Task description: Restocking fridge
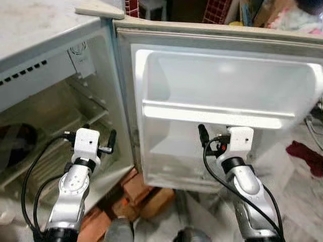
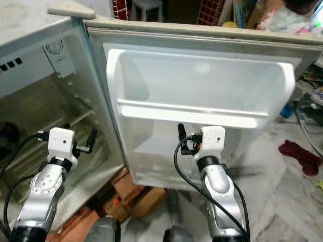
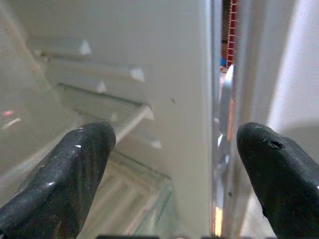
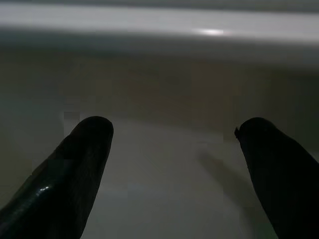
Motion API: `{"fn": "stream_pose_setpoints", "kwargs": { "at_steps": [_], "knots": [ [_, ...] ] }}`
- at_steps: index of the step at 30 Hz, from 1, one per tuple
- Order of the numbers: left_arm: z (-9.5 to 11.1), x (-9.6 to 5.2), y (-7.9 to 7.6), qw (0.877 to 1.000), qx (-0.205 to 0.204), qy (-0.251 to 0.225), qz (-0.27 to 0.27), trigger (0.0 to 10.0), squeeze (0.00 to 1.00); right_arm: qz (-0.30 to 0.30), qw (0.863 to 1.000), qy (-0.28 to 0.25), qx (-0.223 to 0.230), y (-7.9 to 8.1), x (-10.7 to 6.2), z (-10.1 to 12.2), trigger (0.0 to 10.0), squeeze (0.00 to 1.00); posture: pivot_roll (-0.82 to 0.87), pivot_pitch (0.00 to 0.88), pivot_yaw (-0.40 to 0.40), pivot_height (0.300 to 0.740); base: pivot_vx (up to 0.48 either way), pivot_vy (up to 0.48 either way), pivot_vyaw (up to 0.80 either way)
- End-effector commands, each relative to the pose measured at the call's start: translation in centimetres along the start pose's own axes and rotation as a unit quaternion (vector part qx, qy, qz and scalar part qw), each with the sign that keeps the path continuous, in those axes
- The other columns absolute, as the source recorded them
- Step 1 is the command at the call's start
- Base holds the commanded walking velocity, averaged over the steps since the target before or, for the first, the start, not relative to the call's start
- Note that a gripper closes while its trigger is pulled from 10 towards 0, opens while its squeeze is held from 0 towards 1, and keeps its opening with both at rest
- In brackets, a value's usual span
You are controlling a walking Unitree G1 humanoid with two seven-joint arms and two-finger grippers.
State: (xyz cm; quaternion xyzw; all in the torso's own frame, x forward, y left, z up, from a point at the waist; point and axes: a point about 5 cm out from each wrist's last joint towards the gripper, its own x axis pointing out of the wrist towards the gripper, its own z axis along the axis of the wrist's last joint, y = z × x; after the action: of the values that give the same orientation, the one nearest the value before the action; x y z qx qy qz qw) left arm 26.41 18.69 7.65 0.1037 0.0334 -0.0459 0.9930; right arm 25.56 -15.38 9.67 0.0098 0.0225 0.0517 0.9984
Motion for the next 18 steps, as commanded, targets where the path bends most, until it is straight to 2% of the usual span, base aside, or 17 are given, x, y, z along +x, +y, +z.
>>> {"fn": "stream_pose_setpoints", "kwargs": {
  "at_steps": [1, 2, 3, 4, 6, 10, 14, 18],
  "knots": [
    [0.1, -0.1, 0.0, 1.000, 0.007, 0.002, -0.005, 10.0, 0.00, -0.005, 0.999, 0.003, -0.054, 0.0, 0.0, -0.1, 10.0, 0.00, -0.02, 0.053, -0.031, 0.740, -0.450, 0.000, 0.00],
    [0.1, -0.1, 0.0, 1.000, 0.007, 0.002, -0.005, 10.0, 0.00, -0.005, 0.999, 0.003, -0.054, 0.0, 0.0, -0.1, 10.0, 0.00, -0.02, 0.053, -0.031, 0.740, -0.450, 0.000, 0.00],
    [0.2, 0.0, 0.0, 1.000, 0.009, 0.001, -0.008, 10.0, 0.00, 0.010, 0.996, -0.013, -0.089, 0.3, 0.2, 0.4, 10.0, 0.00, -0.02, 0.052, -0.029, 0.740, -0.450, 0.000, 0.00],
    [0.2, 0.0, 0.0, 1.000, 0.010, -0.001, -0.010, 10.0, 0.00, 0.016, 0.994, -0.024, -0.103, 0.5, 0.3, 0.7, 10.0, 0.00, -0.02, 0.051, -0.027, 0.740, -0.442, 0.000, 0.00],
    [0.3, 0.0, -0.1, 1.000, 0.012, -0.002, -0.012, 10.0, 0.00, 0.014, 0.993, -0.033, -0.110, 0.7, 0.5, 1.0, 10.0, 0.00, -0.02, 0.051, -0.026, 0.740, -0.401, 0.000, 0.00],
    [0.4, 0.2, -0.1, 1.000, 0.022, -0.005, -0.015, 10.0, 0.00, 0.013, 0.996, -0.025, -0.083, 0.7, 0.6, 1.2, 10.0, 0.00, -0.01, 0.046, -0.023, 0.740, -0.083, 0.000, 0.00],
    [0.4, 0.2, 0.2, 1.000, 0.022, -0.006, -0.020, 10.0, 0.00, 0.003, 0.997, -0.038, -0.064, 0.6, 0.6, 1.5, 10.0, 0.00, -0.01, 0.042, -0.021, 0.740, 0.000, 0.000, 0.00],
    [0.5, 0.2, 0.2, 0.999, 0.017, -0.009, -0.030, 10.0, 0.00, 0.005, 0.998, -0.041, -0.056, 0.4, 0.8, 1.8, 10.0, 0.00, -0.01, 0.040, -0.022, 0.740, 0.000, 0.000, 0.00]
  ]
}}
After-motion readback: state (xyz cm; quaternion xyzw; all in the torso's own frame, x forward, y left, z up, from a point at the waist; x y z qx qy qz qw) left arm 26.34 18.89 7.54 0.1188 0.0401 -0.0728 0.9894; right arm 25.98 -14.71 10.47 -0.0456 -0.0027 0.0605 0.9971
